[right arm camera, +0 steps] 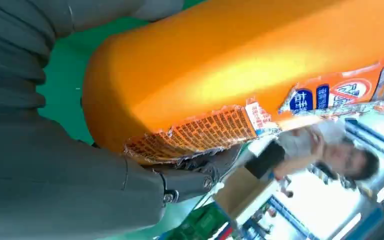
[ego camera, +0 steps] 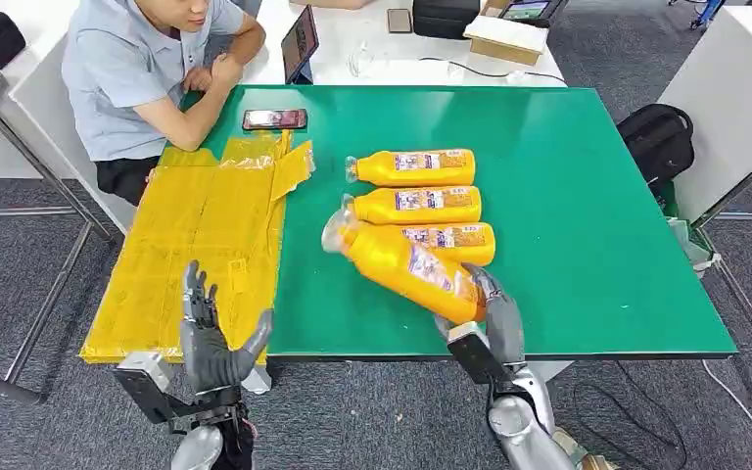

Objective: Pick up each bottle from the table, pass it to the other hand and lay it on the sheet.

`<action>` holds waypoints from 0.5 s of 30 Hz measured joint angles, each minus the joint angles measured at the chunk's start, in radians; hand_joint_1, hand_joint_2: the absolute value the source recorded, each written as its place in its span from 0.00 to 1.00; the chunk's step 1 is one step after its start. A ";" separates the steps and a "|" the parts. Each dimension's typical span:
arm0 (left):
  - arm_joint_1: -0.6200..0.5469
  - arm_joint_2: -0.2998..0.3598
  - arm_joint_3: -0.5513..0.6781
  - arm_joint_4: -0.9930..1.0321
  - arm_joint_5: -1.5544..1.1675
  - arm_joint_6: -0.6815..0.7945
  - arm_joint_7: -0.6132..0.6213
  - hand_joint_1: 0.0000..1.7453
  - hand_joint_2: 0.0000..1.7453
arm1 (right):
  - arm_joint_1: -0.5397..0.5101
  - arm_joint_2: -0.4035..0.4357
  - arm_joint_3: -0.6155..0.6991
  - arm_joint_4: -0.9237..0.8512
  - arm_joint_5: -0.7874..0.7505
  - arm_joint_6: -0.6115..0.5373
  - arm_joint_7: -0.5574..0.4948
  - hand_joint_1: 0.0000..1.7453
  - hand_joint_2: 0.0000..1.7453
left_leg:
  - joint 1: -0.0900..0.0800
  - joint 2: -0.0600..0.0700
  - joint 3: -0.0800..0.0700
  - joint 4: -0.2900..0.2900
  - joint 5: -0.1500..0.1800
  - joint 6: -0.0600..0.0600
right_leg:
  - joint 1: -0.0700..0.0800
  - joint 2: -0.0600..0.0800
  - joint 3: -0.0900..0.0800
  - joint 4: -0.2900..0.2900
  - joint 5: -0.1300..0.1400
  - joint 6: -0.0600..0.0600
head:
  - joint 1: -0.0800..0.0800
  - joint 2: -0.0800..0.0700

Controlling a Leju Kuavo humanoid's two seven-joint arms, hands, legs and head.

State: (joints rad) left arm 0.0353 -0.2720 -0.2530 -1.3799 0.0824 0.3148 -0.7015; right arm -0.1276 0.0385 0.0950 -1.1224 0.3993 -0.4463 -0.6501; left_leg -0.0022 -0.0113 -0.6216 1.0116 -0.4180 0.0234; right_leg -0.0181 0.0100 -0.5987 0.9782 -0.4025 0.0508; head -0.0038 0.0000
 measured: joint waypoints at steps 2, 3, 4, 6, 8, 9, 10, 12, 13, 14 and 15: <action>-0.003 0.000 -0.018 0.030 0.000 -0.014 0.000 0.00 1.00 | 0.013 0.016 -0.014 -0.028 -0.031 0.000 -0.015 1.00 1.00 | 0.000 0.000 0.000 0.000 0.000 0.000 | 0.000 0.000 0.000 0.000 0.000 0.000 | 0.000 0.000; -0.004 0.000 -0.027 0.048 -0.006 -0.020 0.000 0.00 1.00 | 0.020 0.025 -0.021 -0.040 -0.047 0.002 -0.021 1.00 1.00 | 0.000 0.000 0.000 0.000 0.000 0.000 | 0.000 0.000 0.000 0.000 0.000 0.000 | 0.000 0.000; -0.003 0.000 -0.038 0.059 -0.013 -0.026 0.000 0.00 1.00 | 0.026 0.033 -0.028 -0.049 -0.059 0.004 -0.026 1.00 1.00 | 0.000 0.000 0.000 0.000 0.000 0.000 | 0.000 0.000 0.000 0.000 0.000 0.000 | 0.000 0.000; -0.003 0.001 -0.058 0.067 -0.031 -0.028 0.000 0.00 1.00 | 0.032 0.043 -0.036 -0.057 -0.074 0.014 -0.031 1.00 1.00 | 0.000 0.000 -0.001 0.000 0.000 0.000 | 0.000 0.000 0.000 0.000 0.000 0.000 | 0.000 0.000; -0.003 0.006 -0.082 0.068 -0.090 -0.024 0.000 0.00 1.00 | 0.034 0.055 -0.041 -0.058 -0.086 0.035 -0.034 1.00 1.00 | 0.000 0.000 -0.001 0.000 0.000 0.000 | 0.000 0.000 0.000 0.000 0.000 0.000 | 0.000 0.000; -0.003 0.010 -0.096 0.068 -0.119 -0.024 0.000 0.00 1.00 | 0.034 0.060 -0.041 -0.058 -0.088 0.051 -0.035 1.00 1.00 | 0.000 0.000 -0.001 0.000 0.000 0.000 | 0.000 0.000 0.000 0.000 0.000 0.000 | 0.000 0.000; -0.003 0.015 -0.111 0.068 -0.144 -0.027 0.000 0.00 1.00 | 0.033 0.067 -0.041 -0.058 -0.091 0.066 -0.038 1.00 1.00 | 0.000 0.000 -0.001 0.000 0.000 0.000 | 0.000 0.000 0.000 0.000 0.000 0.000 | 0.000 0.000; -0.005 0.020 -0.140 0.070 -0.156 -0.052 0.000 0.00 1.00 | 0.025 0.083 -0.030 -0.056 -0.071 0.082 -0.042 1.00 1.00 | 0.001 0.000 -0.001 0.000 0.000 0.000 | 0.001 0.000 0.000 0.000 0.000 0.000 | 0.000 0.000; -0.006 0.021 -0.151 0.071 -0.154 -0.061 0.000 0.00 1.00 | 0.020 0.089 -0.019 -0.056 -0.059 0.087 -0.042 1.00 1.00 | 0.001 0.001 -0.001 0.000 0.000 0.000 | 0.001 0.000 -0.001 0.000 0.000 0.000 | 0.000 0.000; -0.008 0.021 -0.158 0.072 -0.152 -0.069 0.000 0.00 1.00 | 0.016 0.097 -0.003 -0.055 -0.046 0.089 -0.043 1.00 1.00 | 0.001 0.001 -0.001 0.000 0.000 0.000 | 0.001 0.000 0.000 0.000 0.000 0.000 | 0.000 0.000; -0.009 0.021 -0.164 0.073 -0.143 -0.077 0.000 0.00 1.00 | 0.013 0.105 0.010 -0.054 -0.031 0.092 -0.043 1.00 1.00 | 0.001 0.000 -0.001 0.000 0.000 0.000 | 0.001 0.000 0.000 0.000 0.000 0.000 | 0.000 0.000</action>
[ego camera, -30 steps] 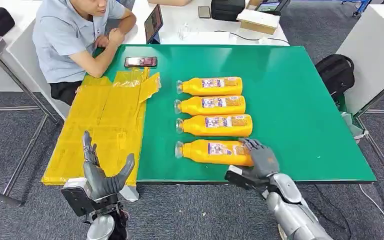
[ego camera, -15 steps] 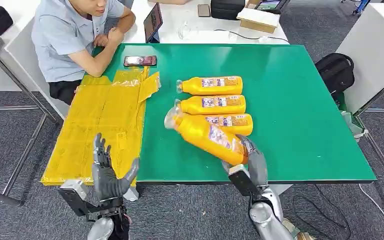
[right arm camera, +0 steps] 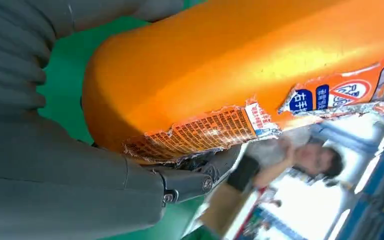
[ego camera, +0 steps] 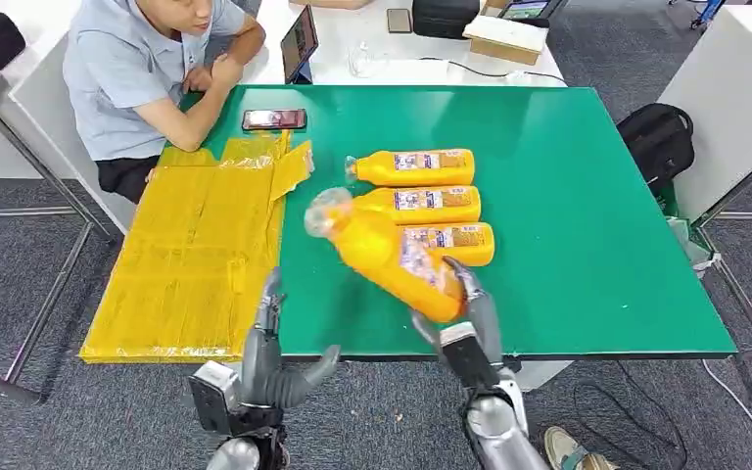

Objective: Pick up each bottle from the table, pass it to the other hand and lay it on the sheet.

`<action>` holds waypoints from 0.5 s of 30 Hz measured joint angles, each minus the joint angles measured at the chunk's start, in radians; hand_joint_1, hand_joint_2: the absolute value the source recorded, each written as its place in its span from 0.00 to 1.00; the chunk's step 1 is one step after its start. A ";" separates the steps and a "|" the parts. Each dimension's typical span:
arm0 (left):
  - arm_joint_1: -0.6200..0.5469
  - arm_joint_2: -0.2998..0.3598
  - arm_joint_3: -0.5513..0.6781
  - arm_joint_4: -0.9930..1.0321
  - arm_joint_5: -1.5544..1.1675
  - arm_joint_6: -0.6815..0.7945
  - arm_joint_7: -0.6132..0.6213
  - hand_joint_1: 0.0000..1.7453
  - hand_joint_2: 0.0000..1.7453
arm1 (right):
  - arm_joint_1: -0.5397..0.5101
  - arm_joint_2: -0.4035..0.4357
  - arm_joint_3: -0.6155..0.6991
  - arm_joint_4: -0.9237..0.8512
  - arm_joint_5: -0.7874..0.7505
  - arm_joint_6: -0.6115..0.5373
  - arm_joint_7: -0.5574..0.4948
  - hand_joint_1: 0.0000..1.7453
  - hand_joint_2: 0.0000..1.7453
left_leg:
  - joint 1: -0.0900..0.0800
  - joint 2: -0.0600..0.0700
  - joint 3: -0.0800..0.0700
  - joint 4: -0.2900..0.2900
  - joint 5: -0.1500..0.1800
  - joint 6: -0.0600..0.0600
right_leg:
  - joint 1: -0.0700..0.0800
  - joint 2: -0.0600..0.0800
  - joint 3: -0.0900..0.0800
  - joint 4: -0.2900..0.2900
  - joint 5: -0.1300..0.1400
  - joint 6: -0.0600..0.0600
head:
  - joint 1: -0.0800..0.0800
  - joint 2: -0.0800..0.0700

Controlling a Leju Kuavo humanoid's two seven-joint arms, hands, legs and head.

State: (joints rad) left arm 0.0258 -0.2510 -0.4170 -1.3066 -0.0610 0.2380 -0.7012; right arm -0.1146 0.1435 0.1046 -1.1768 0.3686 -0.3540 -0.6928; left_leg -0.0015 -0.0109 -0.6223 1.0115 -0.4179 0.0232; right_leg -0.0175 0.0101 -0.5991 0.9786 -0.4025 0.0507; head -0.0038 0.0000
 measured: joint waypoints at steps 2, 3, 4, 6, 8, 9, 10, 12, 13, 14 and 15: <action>-0.002 0.000 -0.002 0.000 0.019 -0.018 0.000 0.00 1.00 | -0.004 0.012 0.041 0.004 0.029 0.003 -0.002 1.00 1.00 | 0.000 0.000 0.000 0.000 0.000 0.000 | 0.000 0.000 0.000 0.000 0.000 0.000 | 0.000 0.000; -0.005 0.000 -0.002 0.000 0.021 -0.022 0.000 0.00 1.00 | -0.004 0.018 0.063 0.006 0.035 0.003 -0.003 1.00 1.00 | 0.000 0.000 0.000 0.000 0.000 0.000 | 0.000 0.000 0.000 0.000 0.000 0.000 | 0.000 0.000; -0.008 0.000 -0.003 0.000 0.023 -0.026 0.000 0.00 1.00 | -0.004 0.022 0.079 0.008 0.038 0.001 -0.003 1.00 1.00 | 0.000 0.000 0.000 0.000 0.000 0.000 | 0.000 0.000 0.000 0.000 0.000 0.000 | 0.000 0.000; -0.013 0.000 -0.005 0.002 0.027 -0.029 0.000 0.00 1.00 | -0.004 0.031 0.108 0.014 0.046 -0.003 -0.005 1.00 1.00 | 0.000 0.000 0.000 0.000 0.000 0.000 | 0.000 0.000 0.000 0.000 0.000 0.000 | 0.000 0.000; -0.013 0.000 -0.005 0.002 0.029 -0.033 0.000 0.00 1.00 | -0.004 0.033 0.120 0.016 0.045 -0.003 -0.005 0.99 1.00 | 0.000 0.000 0.000 0.000 0.000 0.000 | 0.000 0.000 0.000 0.000 0.000 0.000 | 0.000 0.000; -0.014 0.000 -0.005 0.002 0.040 -0.047 0.000 0.00 1.00 | -0.004 0.033 0.126 0.017 0.046 -0.002 -0.005 1.00 1.00 | 0.000 0.000 0.000 0.000 0.000 0.000 | 0.000 0.000 0.000 0.000 0.000 0.000 | 0.000 0.000; -0.014 0.000 -0.005 0.002 0.056 -0.069 0.000 0.00 1.00 | -0.005 0.034 0.136 0.018 0.049 0.001 -0.005 1.00 1.00 | 0.000 0.000 0.000 0.000 0.000 0.000 | 0.000 0.000 0.000 0.000 0.000 0.000 | 0.000 0.000; -0.015 0.000 -0.005 0.002 0.074 -0.108 0.000 0.00 1.00 | -0.005 0.037 0.164 0.026 0.051 0.008 -0.005 1.00 1.00 | 0.000 0.000 0.000 0.000 0.000 0.000 | 0.000 0.000 0.000 0.000 0.000 0.000 | 0.000 0.000; -0.016 0.000 -0.005 0.002 0.084 -0.129 0.001 0.00 1.00 | -0.006 0.041 0.184 0.037 0.055 0.009 -0.005 1.00 1.00 | 0.000 0.000 0.000 0.000 0.000 0.000 | 0.000 0.000 0.000 0.000 0.000 0.000 | 0.000 0.000; -0.016 0.000 -0.006 0.002 0.099 -0.151 0.005 0.00 1.00 | -0.007 0.045 0.204 0.051 0.060 0.005 -0.005 1.00 1.00 | 0.000 0.000 0.000 0.000 0.000 0.000 | 0.000 0.000 0.000 0.000 0.000 0.000 | 0.000 0.000; -0.016 0.000 -0.006 0.000 0.111 -0.168 0.005 0.00 1.00 | -0.007 0.050 0.222 0.066 0.059 -0.003 -0.005 1.00 1.00 | 0.000 0.000 0.000 0.000 0.000 0.000 | 0.000 0.000 -0.001 0.000 0.000 0.000 | 0.000 0.000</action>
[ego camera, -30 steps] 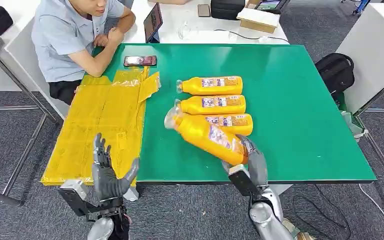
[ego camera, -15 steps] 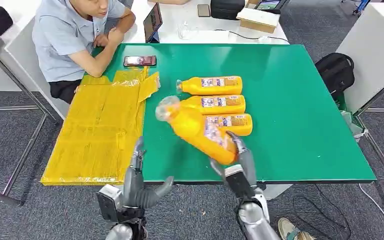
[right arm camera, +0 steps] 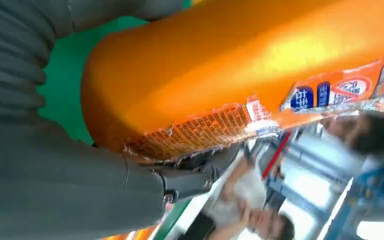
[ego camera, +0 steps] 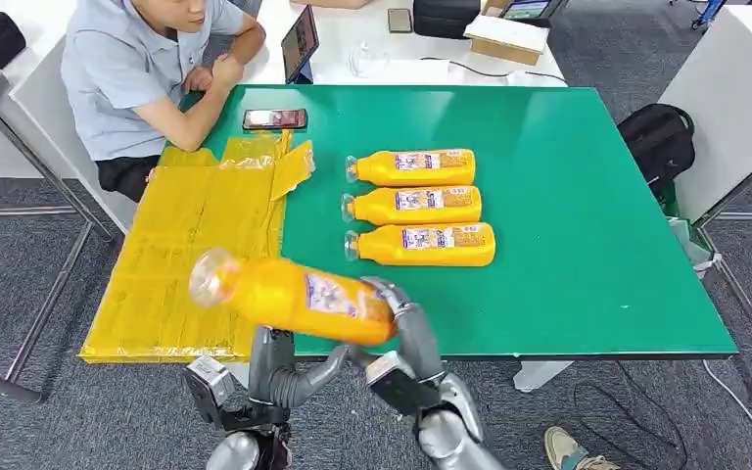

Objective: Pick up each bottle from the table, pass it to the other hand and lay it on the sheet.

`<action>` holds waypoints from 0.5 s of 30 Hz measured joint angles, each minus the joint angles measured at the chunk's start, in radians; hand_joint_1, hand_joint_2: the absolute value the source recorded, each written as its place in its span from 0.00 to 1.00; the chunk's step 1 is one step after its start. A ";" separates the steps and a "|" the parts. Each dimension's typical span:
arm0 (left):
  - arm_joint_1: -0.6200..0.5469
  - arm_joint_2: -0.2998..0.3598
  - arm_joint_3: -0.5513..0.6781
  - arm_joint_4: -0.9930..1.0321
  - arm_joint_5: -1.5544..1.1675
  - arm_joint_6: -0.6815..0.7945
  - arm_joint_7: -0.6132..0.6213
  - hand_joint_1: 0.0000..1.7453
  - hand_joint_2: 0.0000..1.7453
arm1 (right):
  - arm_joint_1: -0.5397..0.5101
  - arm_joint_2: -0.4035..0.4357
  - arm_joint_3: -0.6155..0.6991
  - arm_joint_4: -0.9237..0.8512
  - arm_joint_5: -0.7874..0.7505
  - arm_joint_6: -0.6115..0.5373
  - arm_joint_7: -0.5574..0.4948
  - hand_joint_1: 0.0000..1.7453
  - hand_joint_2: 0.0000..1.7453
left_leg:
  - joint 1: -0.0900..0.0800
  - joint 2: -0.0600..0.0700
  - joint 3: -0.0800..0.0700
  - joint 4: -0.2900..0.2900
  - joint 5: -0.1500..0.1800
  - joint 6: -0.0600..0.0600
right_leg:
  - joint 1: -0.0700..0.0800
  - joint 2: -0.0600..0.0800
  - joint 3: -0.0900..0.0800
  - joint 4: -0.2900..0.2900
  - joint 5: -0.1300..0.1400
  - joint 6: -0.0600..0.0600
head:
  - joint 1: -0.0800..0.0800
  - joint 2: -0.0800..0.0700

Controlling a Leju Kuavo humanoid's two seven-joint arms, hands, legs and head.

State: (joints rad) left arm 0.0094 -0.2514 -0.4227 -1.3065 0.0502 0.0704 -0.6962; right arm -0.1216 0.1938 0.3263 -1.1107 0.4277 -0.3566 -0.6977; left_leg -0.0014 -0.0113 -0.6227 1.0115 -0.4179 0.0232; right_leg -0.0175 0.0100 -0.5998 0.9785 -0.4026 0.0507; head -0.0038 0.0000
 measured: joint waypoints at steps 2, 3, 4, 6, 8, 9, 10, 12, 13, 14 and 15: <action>0.001 0.000 0.000 -0.008 -0.003 -0.002 -0.003 0.00 1.00 | -0.002 0.003 0.029 0.020 -0.016 -0.002 0.000 1.00 1.00 | 0.000 0.000 0.000 0.000 0.000 0.000 | 0.000 0.000 0.000 0.000 0.000 0.000 | 0.000 0.000; 0.002 0.000 0.000 -0.020 -0.023 0.021 -0.003 0.00 1.00 | -0.004 0.004 0.042 0.032 -0.026 0.002 -0.001 1.00 1.00 | 0.001 0.001 0.000 0.000 0.000 0.000 | 0.000 0.000 0.000 0.000 0.000 0.000 | 0.000 0.000; 0.004 0.000 -0.002 -0.038 -0.049 0.046 -0.004 0.00 1.00 | -0.005 0.006 0.056 0.047 -0.042 0.012 -0.001 0.99 1.00 | 0.001 0.001 0.000 0.000 0.000 0.000 | 0.000 0.000 0.000 0.000 0.000 0.000 | 0.000 0.000; 0.004 0.001 -0.009 -0.077 -0.060 0.061 -0.005 0.00 1.00 | -0.012 0.012 0.073 0.089 -0.054 0.031 -0.001 1.00 1.00 | 0.001 0.000 0.000 0.000 0.000 0.000 | 0.000 0.000 0.000 0.000 0.000 0.000 | 0.000 0.000; 0.009 0.005 -0.021 -0.103 -0.046 0.052 -0.005 0.00 1.00 | -0.038 0.017 0.088 0.147 -0.049 0.053 -0.001 1.00 1.00 | 0.001 0.000 0.000 0.000 0.000 0.000 | 0.000 0.000 0.000 0.000 0.000 0.000 | 0.000 0.000; 0.012 0.006 -0.025 -0.115 -0.035 0.045 -0.005 0.00 1.00 | -0.049 0.019 0.093 0.178 -0.044 0.060 -0.001 0.98 1.00 | 0.001 0.001 0.000 0.000 0.000 0.000 | 0.000 0.000 0.000 0.000 0.000 0.000 | 0.000 0.000; 0.015 0.007 -0.025 -0.127 -0.026 0.040 -0.005 0.00 1.00 | -0.060 0.019 0.097 0.211 -0.038 0.063 -0.001 1.00 1.00 | 0.001 0.000 0.000 0.000 0.000 0.000 | 0.000 0.000 0.000 0.000 0.000 0.000 | 0.000 0.000; 0.017 0.012 -0.025 -0.145 -0.016 0.033 -0.006 0.00 1.00 | -0.072 0.019 0.099 0.261 -0.029 0.065 -0.001 0.98 1.00 | 0.001 -0.001 0.000 0.000 0.000 0.000 | 0.000 0.000 0.000 0.000 0.000 0.000 | 0.000 0.000; 0.019 0.012 -0.025 -0.150 -0.014 0.030 -0.006 0.00 1.00 | -0.075 0.019 0.101 0.278 -0.024 0.065 -0.001 0.98 1.00 | 0.000 -0.001 0.000 0.000 0.000 0.000 | 0.000 0.000 0.000 0.000 0.000 0.000 | 0.000 0.000; 0.021 0.012 -0.025 -0.154 -0.013 0.029 -0.006 0.00 1.00 | -0.079 0.019 0.104 0.295 -0.020 0.065 -0.001 1.00 1.00 | 0.000 0.000 0.000 0.000 0.000 0.000 | 0.000 0.000 0.000 0.000 0.000 0.000 | 0.000 0.000; 0.021 0.013 -0.024 -0.156 -0.014 0.029 -0.006 0.00 1.00 | -0.085 0.019 0.108 0.311 -0.014 0.064 -0.001 0.93 1.00 | 0.000 0.000 0.000 0.000 0.000 0.000 | 0.000 0.000 0.000 0.000 0.000 0.000 | 0.000 0.000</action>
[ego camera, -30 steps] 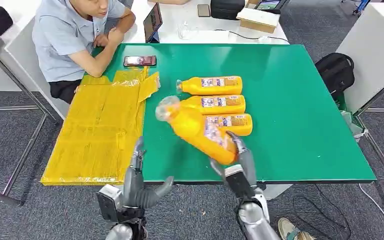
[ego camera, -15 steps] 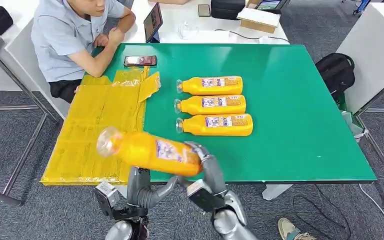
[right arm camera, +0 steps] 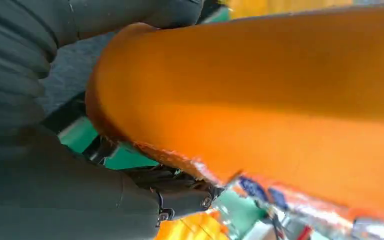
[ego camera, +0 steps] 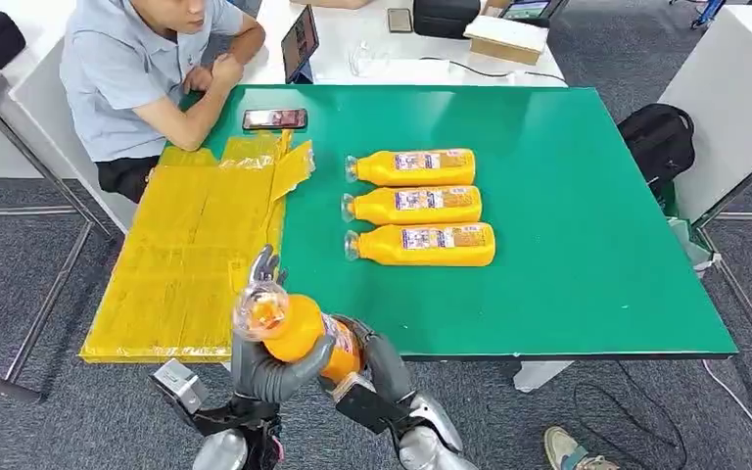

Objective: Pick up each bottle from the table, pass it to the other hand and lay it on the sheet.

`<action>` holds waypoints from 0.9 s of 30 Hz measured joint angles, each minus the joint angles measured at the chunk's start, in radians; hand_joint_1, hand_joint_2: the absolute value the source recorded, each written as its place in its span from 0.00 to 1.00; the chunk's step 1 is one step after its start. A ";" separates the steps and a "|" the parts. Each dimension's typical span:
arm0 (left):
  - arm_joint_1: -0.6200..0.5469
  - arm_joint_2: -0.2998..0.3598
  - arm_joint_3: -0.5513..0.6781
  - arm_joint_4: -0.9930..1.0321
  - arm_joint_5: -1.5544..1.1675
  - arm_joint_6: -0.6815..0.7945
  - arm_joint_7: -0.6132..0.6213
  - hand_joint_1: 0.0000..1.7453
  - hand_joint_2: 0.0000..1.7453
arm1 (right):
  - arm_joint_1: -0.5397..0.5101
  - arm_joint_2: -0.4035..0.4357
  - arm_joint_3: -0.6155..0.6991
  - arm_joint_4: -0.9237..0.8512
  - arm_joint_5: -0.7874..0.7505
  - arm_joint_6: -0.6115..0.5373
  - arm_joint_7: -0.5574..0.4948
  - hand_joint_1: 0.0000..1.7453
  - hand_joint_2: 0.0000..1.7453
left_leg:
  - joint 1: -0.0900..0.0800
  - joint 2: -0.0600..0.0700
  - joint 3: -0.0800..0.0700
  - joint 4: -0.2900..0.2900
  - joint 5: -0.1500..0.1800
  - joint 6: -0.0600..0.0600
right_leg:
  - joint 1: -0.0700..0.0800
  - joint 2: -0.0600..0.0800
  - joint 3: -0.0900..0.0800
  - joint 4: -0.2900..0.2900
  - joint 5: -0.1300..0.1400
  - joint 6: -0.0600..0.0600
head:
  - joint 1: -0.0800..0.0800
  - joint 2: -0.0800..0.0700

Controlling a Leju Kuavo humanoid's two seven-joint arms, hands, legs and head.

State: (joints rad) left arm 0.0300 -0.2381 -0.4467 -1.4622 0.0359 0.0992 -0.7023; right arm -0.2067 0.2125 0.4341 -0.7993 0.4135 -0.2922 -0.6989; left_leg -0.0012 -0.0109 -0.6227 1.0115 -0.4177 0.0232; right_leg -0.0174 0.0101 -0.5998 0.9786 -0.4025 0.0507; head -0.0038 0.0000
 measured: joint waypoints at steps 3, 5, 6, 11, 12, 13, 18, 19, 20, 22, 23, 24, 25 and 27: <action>0.000 0.001 0.006 0.001 0.000 0.000 0.000 0.00 1.00 | -0.010 0.000 0.006 0.036 0.022 -0.011 0.000 0.83 1.00 | 0.000 0.000 0.000 0.000 0.000 0.000 | 0.000 0.000 0.000 0.000 0.000 0.000 | 0.000 0.000; 0.000 0.001 0.008 0.008 0.015 -0.012 0.000 0.00 1.00 | -0.010 -0.001 0.010 0.043 0.024 -0.018 0.000 0.88 1.00 | 0.000 0.000 0.000 0.000 0.000 0.000 | 0.000 0.000 -0.001 0.000 0.000 0.000 | 0.000 0.000; -0.002 0.001 0.008 0.016 0.031 -0.031 0.005 0.01 1.00 | -0.009 -0.003 0.013 0.046 0.024 -0.029 0.000 0.92 1.00 | 0.000 0.000 0.000 0.000 0.000 0.000 | 0.000 0.000 -0.001 0.000 0.000 0.000 | 0.000 0.000; -0.019 0.007 0.007 0.066 0.067 -0.162 0.061 0.00 1.00 | -0.003 -0.021 0.033 0.041 -0.022 -0.048 0.000 0.88 1.00 | 0.000 0.000 0.000 0.000 0.000 0.000 | 0.000 0.000 -0.001 0.000 0.000 0.000 | 0.000 0.000; -0.022 0.008 0.006 0.075 0.057 -0.169 0.064 0.00 1.00 | -0.001 -0.024 0.036 0.039 -0.029 -0.053 0.000 0.90 1.00 | 0.000 0.000 0.000 0.000 0.000 0.000 | 0.000 0.000 -0.001 0.000 0.000 0.000 | 0.000 0.000; -0.024 0.009 0.003 0.087 0.031 -0.169 0.066 0.00 1.00 | -0.002 -0.027 0.040 0.036 -0.035 -0.061 0.000 0.90 1.00 | 0.000 0.000 0.000 0.000 0.000 0.000 | 0.000 0.000 -0.001 0.000 0.000 0.000 | 0.000 0.000; -0.038 0.010 -0.003 0.146 0.009 -0.187 0.113 0.00 1.00 | 0.008 -0.045 0.060 0.004 -0.051 -0.106 0.000 0.93 1.00 | 0.000 0.000 0.000 0.000 0.000 0.000 | 0.000 0.000 -0.001 0.000 0.000 0.000 | 0.000 0.000; -0.041 0.011 -0.005 0.159 0.016 -0.196 0.119 0.00 1.00 | 0.014 -0.051 0.064 -0.005 -0.052 -0.116 0.000 0.94 1.00 | 0.000 0.000 0.000 0.000 0.000 0.000 | 0.000 0.000 -0.001 0.000 0.000 0.000 | 0.000 0.000; -0.044 0.012 -0.006 0.175 0.018 -0.203 0.125 0.00 1.00 | 0.019 -0.056 0.068 -0.012 -0.053 -0.124 0.000 0.93 1.00 | 0.000 0.000 -0.001 0.000 0.000 0.000 | 0.000 0.000 -0.001 0.000 0.000 0.000 | 0.000 0.000; -0.050 0.013 -0.010 0.195 0.012 -0.201 0.127 0.00 1.00 | 0.026 -0.064 0.078 -0.027 -0.055 -0.135 0.000 0.94 1.00 | 0.000 0.000 -0.001 0.000 0.000 0.000 | 0.000 0.000 -0.001 0.000 0.000 0.000 | 0.000 0.000; -0.053 0.014 -0.014 0.203 0.004 -0.192 0.127 0.00 1.00 | 0.029 -0.066 0.081 -0.034 -0.056 -0.139 0.000 0.94 1.00 | 0.000 0.000 -0.001 0.000 0.000 0.000 | 0.000 0.000 -0.001 0.000 0.000 0.000 | 0.000 0.000; -0.056 0.015 -0.018 0.211 -0.003 -0.183 0.127 0.04 1.00 | 0.030 -0.069 0.083 -0.040 -0.056 -0.140 0.001 0.94 1.00 | 0.000 0.000 -0.001 0.000 0.000 0.000 | 0.000 0.000 -0.001 0.000 0.000 0.000 | 0.000 0.000; -0.059 0.015 -0.018 0.218 -0.005 -0.179 0.130 0.63 1.00 | 0.031 -0.070 0.087 -0.044 -0.056 -0.143 0.001 0.94 1.00 | 0.000 0.000 -0.001 0.000 0.000 0.000 | 0.000 0.000 -0.001 0.000 0.000 0.000 | 0.000 0.000; -0.062 0.015 -0.018 0.230 -0.004 -0.174 0.136 0.98 1.00 | 0.032 -0.072 0.094 -0.049 -0.055 -0.151 0.002 0.96 1.00 | 0.000 0.000 -0.001 0.000 0.000 0.000 | 0.000 0.000 -0.001 0.000 0.000 0.000 | 0.000 0.000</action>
State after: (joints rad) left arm -0.0320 -0.2235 -0.4650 -1.2321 0.0321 -0.0748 -0.5661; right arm -0.1752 0.1404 0.5280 -0.8480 0.3586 -0.4429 -0.6973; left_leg -0.0012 -0.0112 -0.6235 1.0114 -0.4178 0.0232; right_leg -0.0174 0.0101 -0.6006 0.9786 -0.4025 0.0507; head -0.0038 0.0000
